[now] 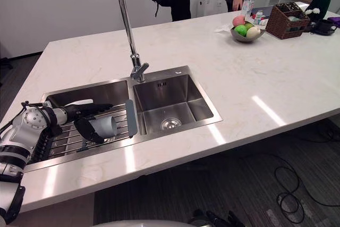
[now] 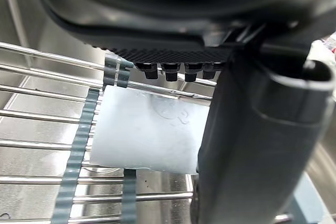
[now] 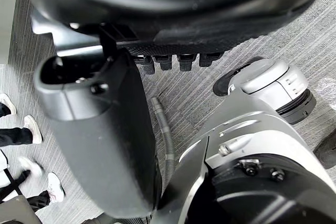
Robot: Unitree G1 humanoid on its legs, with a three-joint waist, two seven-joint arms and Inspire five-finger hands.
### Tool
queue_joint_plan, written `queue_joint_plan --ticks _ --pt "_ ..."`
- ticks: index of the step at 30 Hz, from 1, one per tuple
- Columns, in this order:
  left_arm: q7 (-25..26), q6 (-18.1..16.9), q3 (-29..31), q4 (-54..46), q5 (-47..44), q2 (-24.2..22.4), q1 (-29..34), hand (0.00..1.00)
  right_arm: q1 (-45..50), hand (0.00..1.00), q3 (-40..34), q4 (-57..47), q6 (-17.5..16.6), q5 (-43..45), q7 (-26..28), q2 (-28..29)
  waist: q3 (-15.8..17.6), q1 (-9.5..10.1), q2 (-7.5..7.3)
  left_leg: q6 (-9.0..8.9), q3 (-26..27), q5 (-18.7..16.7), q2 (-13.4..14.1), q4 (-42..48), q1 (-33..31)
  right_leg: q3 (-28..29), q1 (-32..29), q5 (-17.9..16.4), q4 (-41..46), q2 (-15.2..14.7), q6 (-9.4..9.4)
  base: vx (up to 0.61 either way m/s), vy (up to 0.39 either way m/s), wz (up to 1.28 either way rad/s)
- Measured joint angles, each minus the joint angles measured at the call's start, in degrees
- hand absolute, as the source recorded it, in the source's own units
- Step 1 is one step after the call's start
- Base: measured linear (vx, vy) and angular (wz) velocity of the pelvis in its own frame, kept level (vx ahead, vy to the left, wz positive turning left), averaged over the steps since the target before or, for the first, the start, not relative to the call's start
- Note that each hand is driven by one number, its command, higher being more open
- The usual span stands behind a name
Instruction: Walk over to the sink, pick up the cup, carry it to the dishwasher, place the cup inside the dishwasher, then close the dishwasher door
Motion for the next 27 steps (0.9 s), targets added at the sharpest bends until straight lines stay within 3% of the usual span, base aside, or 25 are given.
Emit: queue_joint_plan --ticks 11,19,20,27 --pt "0.80 -0.34 0.59 1.80 5.59 -1.54 0.18 1.00 -0.15 1.00 0.02 0.25 1.10 -0.23 0.01 0.00 -0.58 -0.33 -0.32 -0.06 -0.02 0.02 0.11 -0.27 0.18 -0.68 0.02 -0.08 0.00 0.09 -0.07 0.00 0.000 0.00" --pt "2.13 1.37 0.36 4.66 10.07 -2.89 0.24 1.00 -0.81 1.00 0.07 0.61 2.10 -0.28 0.22 -0.07 -0.60 -1.05 -0.44 -0.16 0.08 -0.03 0.30 -0.30 0.35 -0.68 0.09 -0.11 0.00 0.31 -0.16 0.00 0.000 0.00" --pt "2.45 1.23 0.30 5.21 10.59 -2.97 0.26 0.00 -1.06 1.00 0.08 0.83 2.38 -0.31 0.27 -0.15 -0.60 -1.11 -0.49 -0.16 0.09 -0.03 0.33 -0.29 0.43 -0.68 0.17 -0.10 0.00 0.34 -0.16 0.00 0.000 0.00" --pt "6.34 2.55 0.77 9.40 14.66 -5.40 0.12 0.00 -1.77 1.00 0.11 1.10 3.19 -1.98 0.76 -0.52 -0.82 -1.68 -0.89 -0.76 1.11 -0.37 0.55 -0.25 1.46 -0.66 0.65 -0.73 0.00 0.44 -0.62 -0.02 -0.010 -0.08"
